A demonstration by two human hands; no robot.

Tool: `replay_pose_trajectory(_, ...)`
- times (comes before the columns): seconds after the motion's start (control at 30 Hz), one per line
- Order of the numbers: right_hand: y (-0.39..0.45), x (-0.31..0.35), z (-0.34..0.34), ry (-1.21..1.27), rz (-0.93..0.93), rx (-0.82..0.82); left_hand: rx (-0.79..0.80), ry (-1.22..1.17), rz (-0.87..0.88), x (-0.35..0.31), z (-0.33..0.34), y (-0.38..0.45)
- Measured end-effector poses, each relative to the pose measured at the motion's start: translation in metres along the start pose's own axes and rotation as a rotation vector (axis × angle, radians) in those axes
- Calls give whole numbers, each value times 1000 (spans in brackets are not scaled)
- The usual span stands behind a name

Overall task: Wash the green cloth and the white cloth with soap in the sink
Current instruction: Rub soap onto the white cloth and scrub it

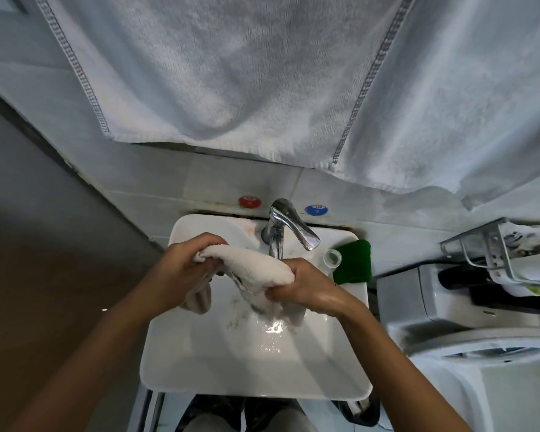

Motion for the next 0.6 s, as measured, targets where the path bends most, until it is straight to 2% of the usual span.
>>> replay_pose_trajectory(0.1, 1, 1, 2, 142, -103, -29, -51, -113, -4, -2, -5, 3)
replay_pose_trajectory(0.27, -5, 4, -9, 649, -163, -99, -77, -37, 40, -5, -7, 1)
replay_pose_trajectory(0.37, -4, 9, -21, 623, -82, -316, -88, -23, 15, -2, 3, -1)
replay_pose_trajectory(0.43, 2, 15, -26, 622, -1, -472, -198, 85, 21, -2, 9, 0)
replay_pose_trajectory(0.53, 14, 24, -20, 703, 143, -589, -488, 178, 54, -13, 18, 1)
replay_pose_trajectory(0.6, 13, 33, -12, 770, 153, -648, -651, 221, 73, -17, 15, 5)
Point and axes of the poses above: each hand's wrist, its own y-axis towards the middle knuckle, its own z-axis out of the palm, x = y × z, the point moved 10 cm from there along y, towards the middle knuckle, and after that the axes turned 14 degrees about -y, right-handed, at the moved point
